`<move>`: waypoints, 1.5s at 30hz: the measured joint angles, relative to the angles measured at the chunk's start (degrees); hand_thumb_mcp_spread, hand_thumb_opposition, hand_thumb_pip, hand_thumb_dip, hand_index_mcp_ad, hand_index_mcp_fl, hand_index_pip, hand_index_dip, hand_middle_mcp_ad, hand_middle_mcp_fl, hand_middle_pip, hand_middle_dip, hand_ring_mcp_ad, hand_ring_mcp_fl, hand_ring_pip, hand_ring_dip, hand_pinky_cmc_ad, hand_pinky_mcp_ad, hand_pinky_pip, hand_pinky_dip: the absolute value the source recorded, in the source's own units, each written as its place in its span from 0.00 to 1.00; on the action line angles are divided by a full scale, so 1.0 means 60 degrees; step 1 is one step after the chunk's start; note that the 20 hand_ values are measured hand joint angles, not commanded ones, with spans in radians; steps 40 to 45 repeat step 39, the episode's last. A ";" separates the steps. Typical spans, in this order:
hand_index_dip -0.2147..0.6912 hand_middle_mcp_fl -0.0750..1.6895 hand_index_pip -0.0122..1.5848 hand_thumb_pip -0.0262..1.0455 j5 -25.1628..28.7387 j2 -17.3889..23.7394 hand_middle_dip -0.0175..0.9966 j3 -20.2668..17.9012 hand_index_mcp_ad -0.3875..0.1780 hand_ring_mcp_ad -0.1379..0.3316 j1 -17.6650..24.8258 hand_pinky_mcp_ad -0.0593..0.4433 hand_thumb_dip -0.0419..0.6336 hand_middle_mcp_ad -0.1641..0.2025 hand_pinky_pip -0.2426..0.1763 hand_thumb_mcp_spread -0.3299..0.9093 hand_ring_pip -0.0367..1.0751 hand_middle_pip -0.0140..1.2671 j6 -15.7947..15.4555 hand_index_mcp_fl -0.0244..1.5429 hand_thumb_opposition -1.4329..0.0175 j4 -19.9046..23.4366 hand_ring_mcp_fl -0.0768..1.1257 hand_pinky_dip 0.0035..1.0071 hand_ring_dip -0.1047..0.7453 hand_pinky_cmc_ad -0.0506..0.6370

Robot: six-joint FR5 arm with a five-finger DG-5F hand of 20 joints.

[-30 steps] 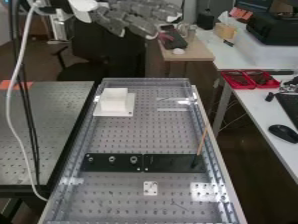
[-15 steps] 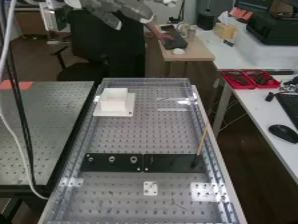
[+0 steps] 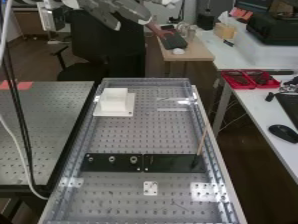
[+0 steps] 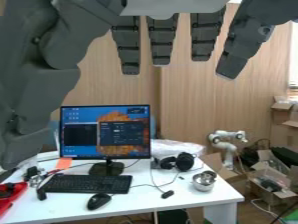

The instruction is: Grab the drill bit and place it in the clear container

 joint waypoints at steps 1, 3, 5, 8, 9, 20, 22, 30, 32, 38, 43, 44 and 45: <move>0.57 0.03 0.06 0.22 -0.0001 -0.0005 0.19 0.0009 0.61 0.74 -0.0008 0.67 0.18 0.64 0.32 0.57 0.12 0.13 0.0005 0.12 0.50 -0.0008 0.06 0.32 0.14 0.70; 0.57 0.03 0.06 0.22 0.0022 -0.0013 0.18 0.0021 0.59 0.73 -0.0009 0.68 0.18 0.62 0.32 0.57 0.12 0.13 -0.0002 0.12 0.50 -0.0018 0.06 0.32 0.14 0.70; 0.57 0.03 0.06 0.22 0.0245 -0.0018 0.18 0.0028 0.59 0.73 0.0009 0.68 0.18 0.63 0.32 0.57 0.12 0.13 -0.0009 0.12 0.50 -0.0024 0.06 0.32 0.14 0.70; 0.57 0.03 0.06 0.22 0.0309 -0.0035 0.19 0.0042 0.61 0.74 0.0017 0.68 0.18 0.65 0.32 0.57 0.12 0.13 -0.0009 0.12 0.50 -0.0031 0.06 0.32 0.14 0.70; 0.57 0.03 0.06 0.22 0.0261 -0.0039 0.18 0.0046 0.61 0.73 0.0012 0.68 0.18 0.65 0.32 0.57 0.12 0.13 -0.0009 0.13 0.50 -0.0031 0.06 0.32 0.14 0.70; 0.57 0.03 0.06 0.22 -0.0034 -0.0146 0.18 0.0127 0.60 0.73 -0.0052 0.68 0.18 0.64 0.32 0.57 0.12 0.13 0.0032 0.12 0.50 -0.0048 0.06 0.32 0.14 0.70; 0.57 0.03 0.06 0.22 -0.0152 -0.0151 0.18 0.0129 0.59 0.73 -0.0068 0.68 0.18 0.63 0.32 0.57 0.12 0.13 0.0036 0.13 0.50 -0.0042 0.06 0.32 0.14 0.70; 0.57 0.03 0.06 0.22 -0.0166 -0.0152 0.18 0.0122 0.59 0.73 -0.0070 0.68 0.18 0.66 0.32 0.57 0.12 0.13 0.0037 0.13 0.50 -0.0010 0.06 0.32 0.14 0.70; 0.57 0.03 0.06 0.22 -0.0065 -0.0141 0.18 0.0106 0.61 0.73 -0.0074 0.68 0.18 0.68 0.32 0.57 0.12 0.13 0.0033 0.13 0.50 0.0021 0.06 0.32 0.14 0.70; 0.57 0.03 0.06 0.22 -0.0044 -0.0108 0.18 0.0075 0.60 0.74 -0.0070 0.68 0.18 0.68 0.32 0.57 0.12 0.13 0.0030 0.12 0.50 0.0032 0.06 0.32 0.14 0.70; 0.57 0.03 0.06 0.22 -0.0031 -0.0107 0.18 0.0075 0.61 0.74 -0.0068 0.68 0.18 0.67 0.32 0.57 0.12 0.13 0.0032 0.13 0.50 0.0026 0.06 0.32 0.14 0.70; 0.57 0.03 0.06 0.22 -0.0031 -0.0107 0.18 0.0075 0.61 0.74 -0.0068 0.68 0.18 0.67 0.32 0.57 0.12 0.13 0.0032 0.13 0.50 0.0026 0.06 0.32 0.14 0.70; 0.57 0.03 0.06 0.22 -0.0031 -0.0107 0.18 0.0075 0.61 0.74 -0.0068 0.68 0.18 0.67 0.32 0.57 0.12 0.13 0.0032 0.13 0.50 0.0026 0.06 0.32 0.14 0.70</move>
